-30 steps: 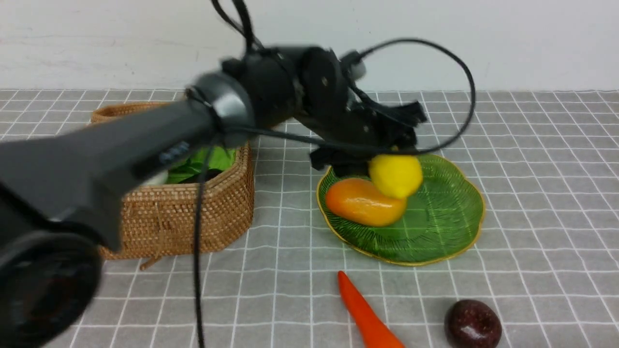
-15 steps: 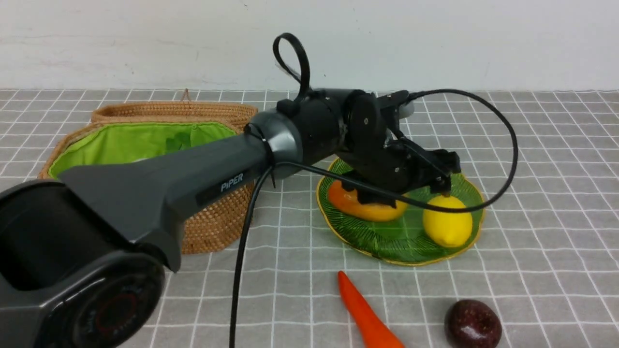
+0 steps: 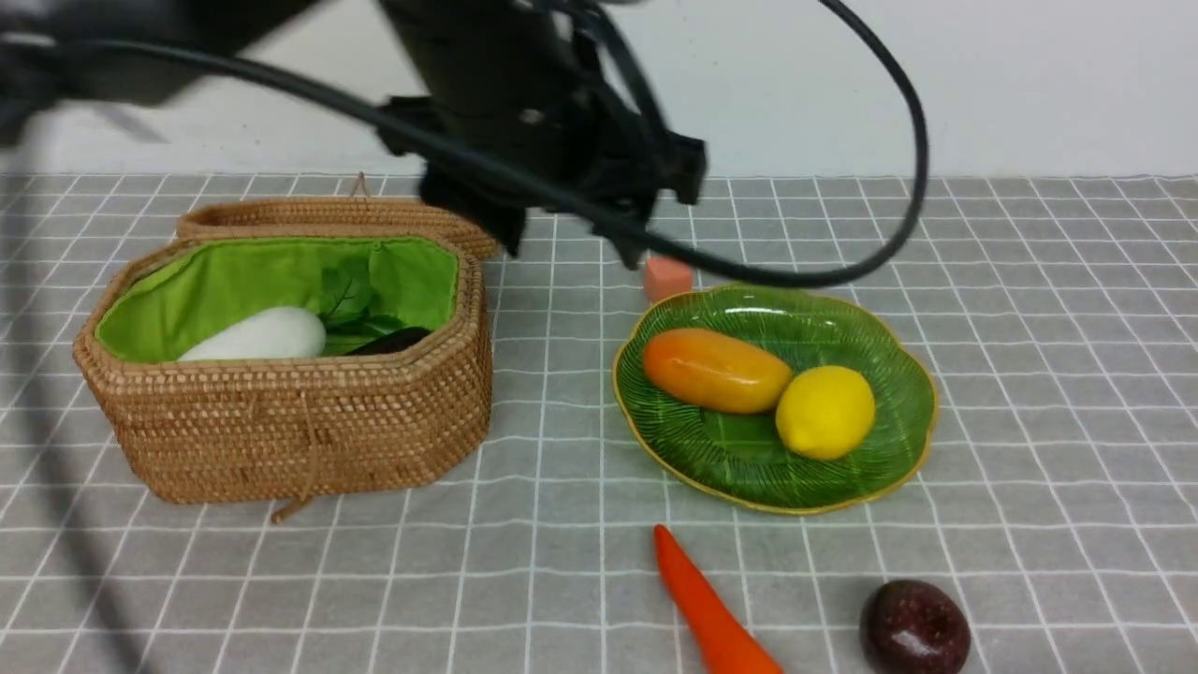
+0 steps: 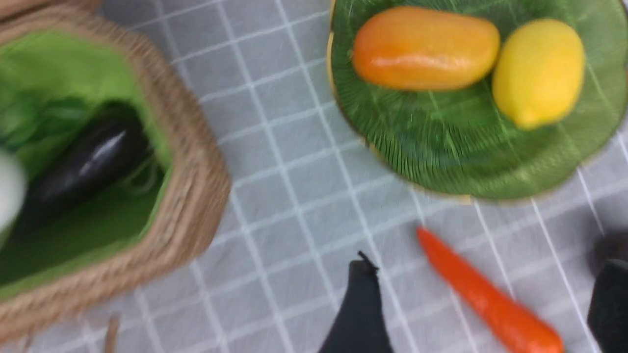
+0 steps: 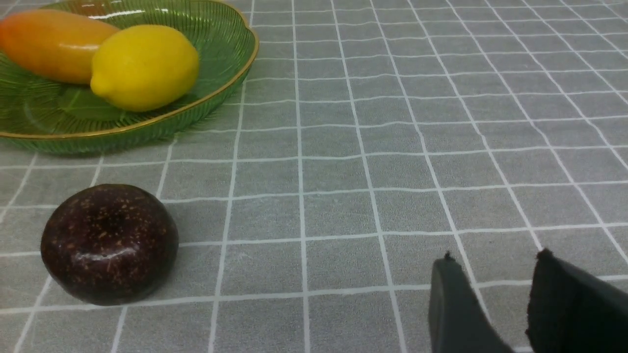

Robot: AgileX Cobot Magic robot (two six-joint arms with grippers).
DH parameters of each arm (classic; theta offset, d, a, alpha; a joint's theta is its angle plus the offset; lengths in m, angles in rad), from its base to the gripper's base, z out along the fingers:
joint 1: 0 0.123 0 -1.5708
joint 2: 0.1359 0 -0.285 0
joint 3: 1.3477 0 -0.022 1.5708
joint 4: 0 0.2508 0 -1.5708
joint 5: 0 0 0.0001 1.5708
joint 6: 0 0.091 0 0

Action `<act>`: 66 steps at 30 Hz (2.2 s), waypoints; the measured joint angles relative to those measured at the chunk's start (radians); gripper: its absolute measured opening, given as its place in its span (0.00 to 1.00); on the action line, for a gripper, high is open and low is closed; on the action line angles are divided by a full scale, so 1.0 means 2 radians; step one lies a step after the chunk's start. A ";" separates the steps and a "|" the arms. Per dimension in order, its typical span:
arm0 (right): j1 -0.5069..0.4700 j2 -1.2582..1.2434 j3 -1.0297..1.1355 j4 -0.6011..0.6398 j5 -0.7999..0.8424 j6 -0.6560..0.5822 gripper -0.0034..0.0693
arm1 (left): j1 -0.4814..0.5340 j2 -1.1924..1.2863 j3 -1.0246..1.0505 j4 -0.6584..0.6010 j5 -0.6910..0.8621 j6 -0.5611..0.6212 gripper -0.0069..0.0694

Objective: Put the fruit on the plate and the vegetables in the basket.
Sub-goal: Use the right arm to grab a mangosteen and put it into the right plate

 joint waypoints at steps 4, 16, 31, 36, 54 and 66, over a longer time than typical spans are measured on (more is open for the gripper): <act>0.000 0.000 0.000 0.000 0.000 0.000 0.38 | 0.000 -0.105 0.105 0.008 0.000 -0.018 0.71; 0.000 0.000 0.000 0.000 0.000 0.000 0.38 | 0.000 -0.430 0.511 0.018 -0.175 -0.099 0.11; 0.000 0.000 0.000 0.000 0.000 0.000 0.38 | 0.000 -0.550 0.671 0.005 -0.290 -0.100 0.07; 0.000 0.000 0.000 0.000 0.000 0.000 0.38 | 0.000 -0.550 0.671 0.005 -0.291 -0.100 0.07; 0.000 0.000 0.000 0.000 0.000 0.000 0.38 | 0.108 -0.632 0.690 0.046 -0.350 -0.053 0.07; 0.000 0.000 0.000 0.000 0.000 0.000 0.38 | 0.268 -0.801 0.832 -0.016 -0.401 0.067 0.07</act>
